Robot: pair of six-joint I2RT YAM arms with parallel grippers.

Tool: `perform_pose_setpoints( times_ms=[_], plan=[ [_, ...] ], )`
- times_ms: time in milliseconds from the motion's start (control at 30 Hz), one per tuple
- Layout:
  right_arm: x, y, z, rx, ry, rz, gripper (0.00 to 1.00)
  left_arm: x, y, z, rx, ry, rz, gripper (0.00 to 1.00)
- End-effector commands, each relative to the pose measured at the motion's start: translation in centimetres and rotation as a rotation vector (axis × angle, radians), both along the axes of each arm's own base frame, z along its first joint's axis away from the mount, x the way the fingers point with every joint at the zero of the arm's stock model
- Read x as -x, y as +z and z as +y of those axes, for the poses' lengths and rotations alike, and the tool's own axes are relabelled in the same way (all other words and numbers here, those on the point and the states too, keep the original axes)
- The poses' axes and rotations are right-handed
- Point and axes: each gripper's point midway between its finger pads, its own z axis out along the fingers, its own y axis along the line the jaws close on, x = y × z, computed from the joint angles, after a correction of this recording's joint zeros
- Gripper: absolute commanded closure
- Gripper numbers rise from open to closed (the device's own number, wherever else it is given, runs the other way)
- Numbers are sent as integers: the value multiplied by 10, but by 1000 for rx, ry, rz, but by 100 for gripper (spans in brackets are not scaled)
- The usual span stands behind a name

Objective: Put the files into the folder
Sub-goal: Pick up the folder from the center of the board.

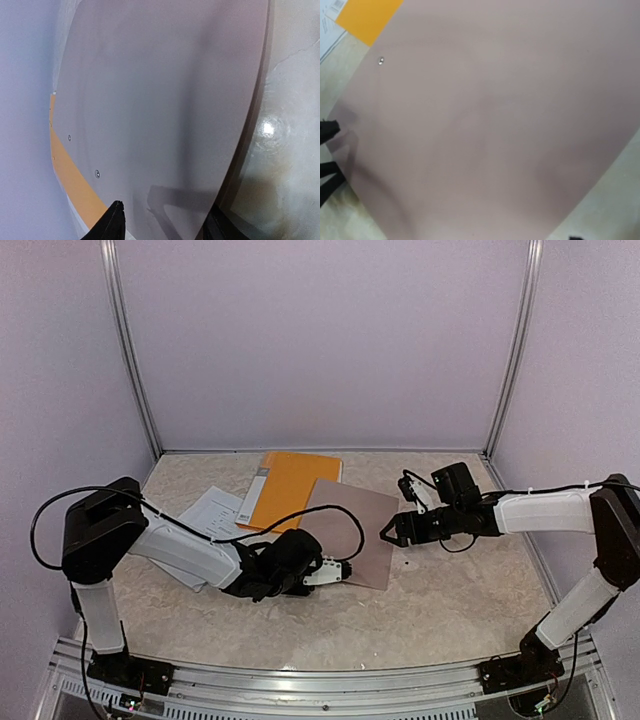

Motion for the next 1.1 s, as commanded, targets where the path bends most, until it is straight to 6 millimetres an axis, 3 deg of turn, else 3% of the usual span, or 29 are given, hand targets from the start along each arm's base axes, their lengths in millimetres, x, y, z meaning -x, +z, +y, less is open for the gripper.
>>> perform_pose_setpoints(
  times_ms=[0, 200, 500, 733, 1067],
  plan=[
    [1, -8, -4, 4, -7, 18, 26, 1, -13, -5, -17, -38, -16, 53],
    [0, -7, -3, 1, -6, 20, 26, -3, -20, -11, -31, -55, -42, 64],
    [-3, -2, -9, 17, -21, 10, 26, -4, -12, -12, 1, -25, -28, 100],
    [-15, 23, -20, 35, -50, -36, 26, -5, 24, -9, 92, 56, -9, 100],
    [-35, 101, -40, 50, -112, -178, 25, -8, 84, 1, 250, 183, 25, 100]
  ],
)
